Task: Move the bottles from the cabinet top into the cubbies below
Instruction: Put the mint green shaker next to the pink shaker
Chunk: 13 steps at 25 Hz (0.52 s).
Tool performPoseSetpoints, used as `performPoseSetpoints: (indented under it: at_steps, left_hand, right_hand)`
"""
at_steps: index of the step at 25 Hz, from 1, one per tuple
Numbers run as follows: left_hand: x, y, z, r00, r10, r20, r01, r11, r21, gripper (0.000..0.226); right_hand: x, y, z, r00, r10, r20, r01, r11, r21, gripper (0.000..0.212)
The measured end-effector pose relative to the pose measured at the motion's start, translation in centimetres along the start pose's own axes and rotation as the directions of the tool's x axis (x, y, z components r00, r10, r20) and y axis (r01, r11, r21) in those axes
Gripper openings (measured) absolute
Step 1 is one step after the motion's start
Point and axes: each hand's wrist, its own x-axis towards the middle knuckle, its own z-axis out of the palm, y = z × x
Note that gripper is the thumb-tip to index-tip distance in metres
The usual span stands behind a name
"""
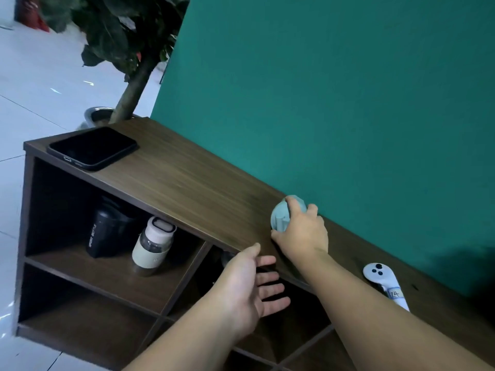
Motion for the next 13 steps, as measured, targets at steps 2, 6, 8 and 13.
performPoseSetpoints:
  at_steps: [2,6,8,13]
  left_hand:
    - [0.0,0.0,-0.1,1.000,0.011,0.013,-0.011,1.000,0.009,0.050]
    - [-1.2,-1.2,-0.6,0.999,0.011,0.050,-0.008,0.999,-0.054,0.054]
    - [-2.2,-2.1,-1.5,0.997,0.047,0.059,-0.040,0.993,-0.115,0.062]
    - [-6.4,-6.1,-3.1,0.980,-0.023,0.196,0.028,0.999,-0.028,0.049]
  right_hand:
    - [-0.9,-0.3,-0.8,0.999,0.004,-0.044,-0.001,0.998,0.061,0.082]
    - [-6.9,-0.6,-6.0,0.989,0.018,-0.145,0.025,0.957,0.290,0.083]
    - [-11.6,-0.6,-9.0,0.988,0.004,-0.155,0.051,0.936,0.347,0.084]
    - [-22.5,1.9,-12.1,0.995,-0.010,0.094,-0.028,0.919,0.394,0.089]
